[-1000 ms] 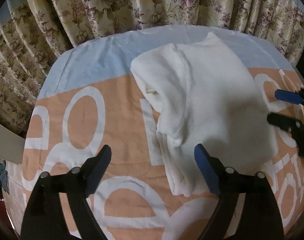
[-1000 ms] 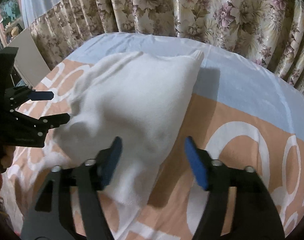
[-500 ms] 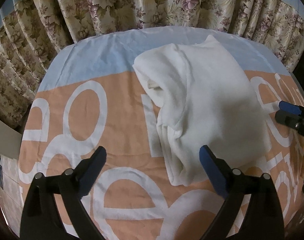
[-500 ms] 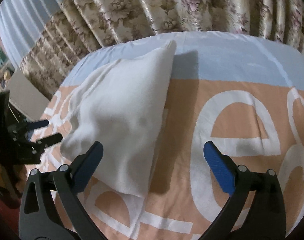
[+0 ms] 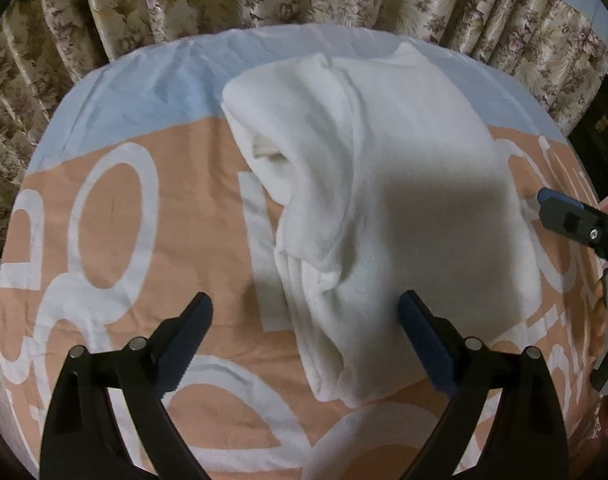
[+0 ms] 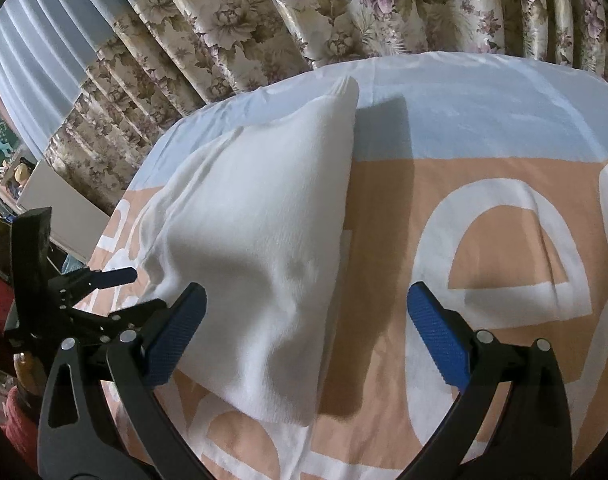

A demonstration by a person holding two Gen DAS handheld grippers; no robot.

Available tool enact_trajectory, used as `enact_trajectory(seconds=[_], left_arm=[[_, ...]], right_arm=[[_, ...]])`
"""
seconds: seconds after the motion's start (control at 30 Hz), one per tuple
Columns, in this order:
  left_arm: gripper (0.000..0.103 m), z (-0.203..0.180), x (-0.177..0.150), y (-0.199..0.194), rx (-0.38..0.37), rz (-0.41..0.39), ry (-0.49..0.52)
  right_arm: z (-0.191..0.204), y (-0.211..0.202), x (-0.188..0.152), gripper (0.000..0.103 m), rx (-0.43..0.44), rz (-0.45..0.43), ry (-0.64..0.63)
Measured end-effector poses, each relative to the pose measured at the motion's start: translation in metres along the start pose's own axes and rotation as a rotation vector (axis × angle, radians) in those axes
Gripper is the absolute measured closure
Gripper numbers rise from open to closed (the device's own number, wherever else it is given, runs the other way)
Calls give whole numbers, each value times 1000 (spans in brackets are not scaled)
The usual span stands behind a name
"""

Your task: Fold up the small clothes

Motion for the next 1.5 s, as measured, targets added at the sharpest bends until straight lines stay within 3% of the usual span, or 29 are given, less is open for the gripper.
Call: enact_trajectory(seconds=[0.23, 0.33, 0.37, 0.43, 0.53, 0.63, 0.77, 0.93, 1.07, 1.5], left_arm=[[9, -6, -4, 15, -103, 26, -15], [11, -14, -6, 15, -97, 19, 10], [15, -17, -6, 14, -100, 14, 20], [37, -21, -6, 12, -129, 10, 39], [54, -24, -4, 9, -140, 9, 48], [63, -19, -2, 7, -156, 12, 41], [66, -16, -2, 6, -163, 15, 37], [66, -22, -4, 6, -105, 6, 70], [66, -28, -2, 7, -66, 6, 94], [68, -32, -2, 8, -41, 1, 113]], right_arm=[[-2, 8, -2, 3, -7, 17, -16], [-2, 11, -3, 3, -8, 26, -20], [-2, 12, -3, 3, -8, 29, -23], [-1, 15, -3, 3, -4, 36, -29], [3, 20, -2, 3, 7, 51, -39], [6, 26, -1, 7, 25, 60, -47], [6, 31, 6, 8, 51, 58, -35], [5, 41, 19, 8, 68, 69, -25], [10, 56, 18, 21, 16, 128, -108], [37, 61, 14, 52, -133, 183, -358]])
Point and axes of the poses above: each gripper's, at about its wrist camera, not at the fingertips, and y roughly the way its jaws point, z to its left, x to its top, the point moved 4 cm from there along y, roughly the way its jaws point, and after that the axes turned 7 degrees about z, right-handed, at the moved point
